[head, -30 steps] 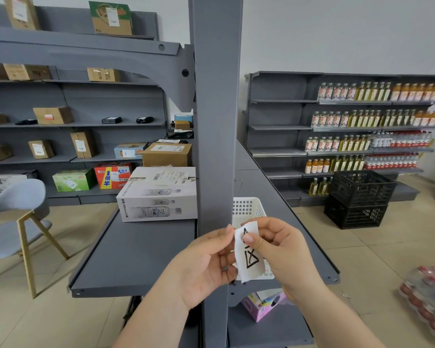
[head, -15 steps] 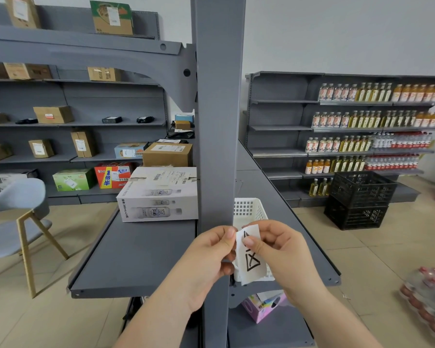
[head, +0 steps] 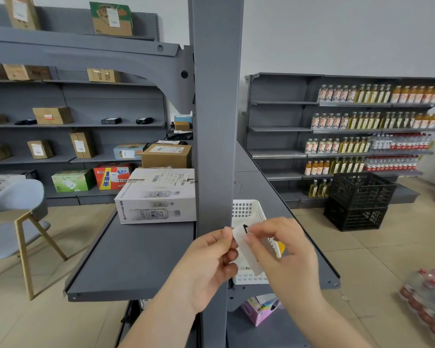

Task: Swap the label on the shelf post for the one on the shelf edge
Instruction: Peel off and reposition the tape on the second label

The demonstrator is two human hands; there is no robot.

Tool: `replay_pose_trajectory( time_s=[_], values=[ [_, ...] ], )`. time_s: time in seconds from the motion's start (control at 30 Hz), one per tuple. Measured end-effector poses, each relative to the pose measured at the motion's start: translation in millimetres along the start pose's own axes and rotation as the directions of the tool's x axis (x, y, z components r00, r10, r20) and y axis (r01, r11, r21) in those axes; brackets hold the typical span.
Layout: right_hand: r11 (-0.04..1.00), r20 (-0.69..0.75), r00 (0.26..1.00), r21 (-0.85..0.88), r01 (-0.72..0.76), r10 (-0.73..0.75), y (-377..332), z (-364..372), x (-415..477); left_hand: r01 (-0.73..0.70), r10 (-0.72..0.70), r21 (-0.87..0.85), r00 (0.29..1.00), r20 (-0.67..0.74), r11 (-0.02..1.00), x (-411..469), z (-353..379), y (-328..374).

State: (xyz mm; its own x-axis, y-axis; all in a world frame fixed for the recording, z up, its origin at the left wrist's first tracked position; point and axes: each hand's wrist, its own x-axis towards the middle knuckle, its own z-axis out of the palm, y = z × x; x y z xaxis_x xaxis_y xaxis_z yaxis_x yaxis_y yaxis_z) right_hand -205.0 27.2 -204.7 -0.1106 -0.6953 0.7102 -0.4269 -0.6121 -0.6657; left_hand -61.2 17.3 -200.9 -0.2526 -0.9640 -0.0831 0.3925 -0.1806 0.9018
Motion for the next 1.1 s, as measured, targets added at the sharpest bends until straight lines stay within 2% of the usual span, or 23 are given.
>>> replay_pose_trajectory(
  time_s=[0.07, 0.2, 0.3, 0.43, 0.67, 0.77, 0.93, 1.1],
  values=[
    [1.0, 0.036, 0.999, -0.013, -0.012, 0.012, -2, 4, -2, -0.026, 0.026, 0.025, 0.999, -0.025, 0.999, 0, 4, -2],
    [0.99, 0.06, 0.99, 0.045, -0.131, 0.128, -2, 7, -2, -0.094, 0.099, 0.061, 0.992, -0.081, 0.994, 2, 10, -6],
    [0.986, 0.08, 0.984, 0.047, -0.161, 0.157, -5, 5, 0, -0.171, 0.195, 0.176, 0.972, -0.133, 0.97, 2, 12, -10],
    [0.98, 0.089, 0.977, 0.038, -0.195, 0.191, -9, 3, 3, -0.276, 0.343, 0.313, 0.921, -0.186, 0.909, 2, 17, -13],
    [0.961, 0.113, 0.957, 0.046, -0.274, 0.268, -12, 5, 7, -0.415, 0.536, 0.444, 0.822, -0.19, 0.794, 0, 20, -11],
    [0.959, 0.119, 0.955, 0.042, -0.28, 0.273, -13, 5, 8, -0.434, 0.579, 0.486, 0.791, -0.196, 0.758, 0, 20, -11],
    [0.956, 0.146, 0.949, 0.046, -0.289, 0.28, -13, 6, 11, -0.433, 0.595, 0.524, 0.782, -0.187, 0.734, 2, 19, -11],
    [0.961, 0.122, 0.955, 0.022, -0.274, 0.27, -14, 7, 10, -0.431, 0.642, 0.63, 0.753, -0.144, 0.646, 1, 20, -10]
  ],
)
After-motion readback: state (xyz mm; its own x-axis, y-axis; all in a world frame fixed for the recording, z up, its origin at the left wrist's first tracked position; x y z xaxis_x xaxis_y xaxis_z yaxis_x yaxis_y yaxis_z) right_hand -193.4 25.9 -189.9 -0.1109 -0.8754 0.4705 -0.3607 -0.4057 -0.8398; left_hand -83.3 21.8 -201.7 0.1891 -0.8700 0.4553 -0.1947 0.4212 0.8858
